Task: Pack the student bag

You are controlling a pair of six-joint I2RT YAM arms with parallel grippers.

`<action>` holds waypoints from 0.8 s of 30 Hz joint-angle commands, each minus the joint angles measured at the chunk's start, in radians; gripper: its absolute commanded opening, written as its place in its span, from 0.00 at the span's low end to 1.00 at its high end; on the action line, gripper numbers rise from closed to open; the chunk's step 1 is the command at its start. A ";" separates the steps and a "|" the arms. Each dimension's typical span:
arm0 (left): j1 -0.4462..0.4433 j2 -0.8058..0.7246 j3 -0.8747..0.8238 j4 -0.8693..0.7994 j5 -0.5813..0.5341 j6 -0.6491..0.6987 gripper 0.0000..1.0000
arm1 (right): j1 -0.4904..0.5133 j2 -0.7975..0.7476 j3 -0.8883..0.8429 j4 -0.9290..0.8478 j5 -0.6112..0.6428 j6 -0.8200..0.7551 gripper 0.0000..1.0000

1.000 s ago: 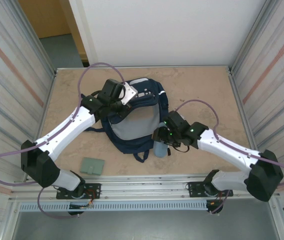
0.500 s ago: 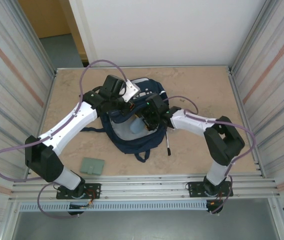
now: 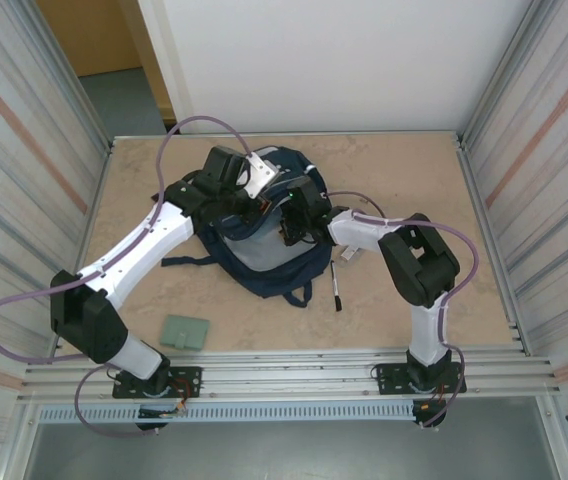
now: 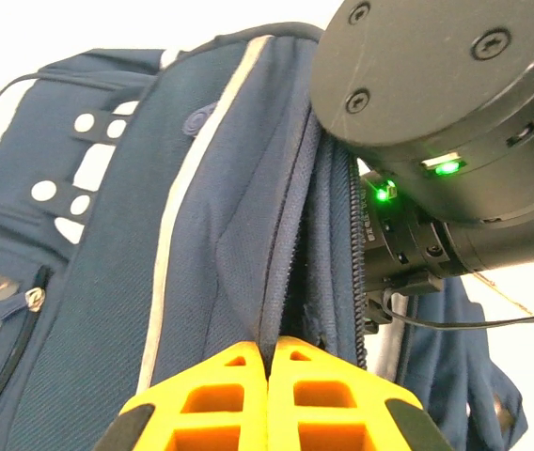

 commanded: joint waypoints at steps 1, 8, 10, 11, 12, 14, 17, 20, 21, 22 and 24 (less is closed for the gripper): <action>-0.009 -0.020 0.025 0.043 0.076 0.001 0.00 | -0.008 -0.043 -0.065 0.072 -0.024 0.006 0.91; 0.008 -0.030 0.029 0.061 0.076 0.006 0.00 | 0.047 -0.114 -0.174 0.106 -0.065 -0.109 0.73; 0.009 -0.031 0.030 0.064 0.069 0.012 0.00 | 0.054 -0.088 -0.159 0.122 -0.089 -0.121 0.65; 0.013 -0.031 0.033 0.063 0.072 0.013 0.00 | 0.060 -0.073 -0.155 0.141 -0.092 -0.129 0.62; 0.015 -0.030 0.036 0.061 0.076 0.015 0.00 | 0.065 -0.061 -0.142 0.148 -0.091 -0.140 0.57; 0.016 -0.032 0.040 0.051 0.080 0.015 0.00 | 0.068 -0.027 -0.103 0.137 -0.095 -0.156 0.50; 0.016 -0.035 0.033 0.054 0.078 0.018 0.00 | 0.065 0.023 -0.038 0.147 -0.132 -0.180 0.44; 0.017 -0.036 0.033 0.049 0.076 0.028 0.00 | 0.064 0.059 0.009 0.115 -0.092 -0.235 0.40; 0.018 -0.037 0.033 0.048 0.078 0.028 0.00 | 0.063 0.072 0.023 0.104 -0.077 -0.253 0.41; 0.018 -0.040 0.029 0.051 0.082 0.026 0.00 | 0.061 0.082 0.035 0.108 -0.066 -0.275 0.40; 0.018 -0.042 0.024 0.063 0.086 0.028 0.00 | 0.059 0.099 0.048 0.125 -0.034 -0.317 0.39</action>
